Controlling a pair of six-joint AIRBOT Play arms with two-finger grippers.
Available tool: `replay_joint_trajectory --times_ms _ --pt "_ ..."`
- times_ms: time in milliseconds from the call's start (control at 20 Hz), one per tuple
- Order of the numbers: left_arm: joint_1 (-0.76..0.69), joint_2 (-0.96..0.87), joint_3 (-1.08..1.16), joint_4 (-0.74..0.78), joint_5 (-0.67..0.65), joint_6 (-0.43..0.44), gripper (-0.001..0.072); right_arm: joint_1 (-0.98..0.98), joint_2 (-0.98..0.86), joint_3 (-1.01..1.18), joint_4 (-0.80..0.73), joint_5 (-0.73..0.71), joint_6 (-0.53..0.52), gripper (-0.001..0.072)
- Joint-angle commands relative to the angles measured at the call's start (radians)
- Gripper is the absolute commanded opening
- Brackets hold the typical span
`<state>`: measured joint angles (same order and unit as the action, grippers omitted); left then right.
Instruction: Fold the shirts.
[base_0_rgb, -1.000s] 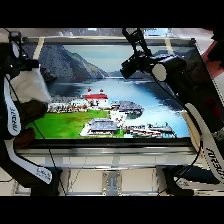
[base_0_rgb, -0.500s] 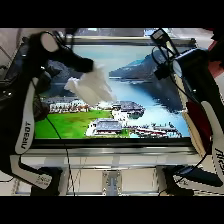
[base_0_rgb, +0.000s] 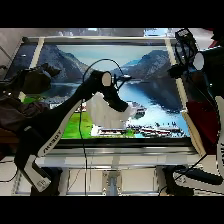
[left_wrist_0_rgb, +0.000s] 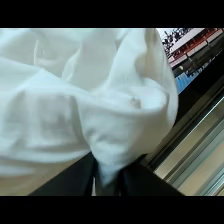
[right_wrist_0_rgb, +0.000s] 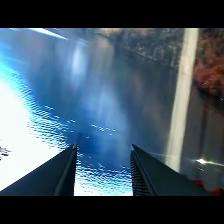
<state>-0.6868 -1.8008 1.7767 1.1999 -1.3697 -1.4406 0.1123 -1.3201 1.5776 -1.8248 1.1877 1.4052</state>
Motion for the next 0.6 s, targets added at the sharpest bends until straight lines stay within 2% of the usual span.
replay_joint_trajectory --times_ms 0,50,200,300,450,550 --pt "-0.017 -0.027 0.043 0.068 0.004 -0.005 0.0514 -0.025 -0.002 -0.029 0.157 -0.055 -0.070 0.0381" --pt "0.000 -0.024 0.101 0.135 -0.024 -0.021 0.0601 -0.026 -0.002 -0.053 0.183 -0.073 -0.082 0.0381" --pt "0.059 0.022 0.252 0.439 -0.098 -0.102 0.0611 -0.026 -0.002 -0.138 0.184 -0.114 -0.082 0.0390" --pt "0.102 0.072 0.241 0.591 -0.111 -0.175 0.0610 -0.026 -0.002 -0.195 0.191 -0.136 -0.082 0.0390" --pt "0.188 0.097 0.149 0.599 -0.163 -0.212 0.0610 -0.026 -0.002 -0.277 0.240 -0.175 -0.083 0.0391" --pt "0.221 0.102 0.037 0.599 -0.111 -0.217 0.0610 -0.026 -0.002 -0.315 0.286 -0.200 -0.095 0.0391"
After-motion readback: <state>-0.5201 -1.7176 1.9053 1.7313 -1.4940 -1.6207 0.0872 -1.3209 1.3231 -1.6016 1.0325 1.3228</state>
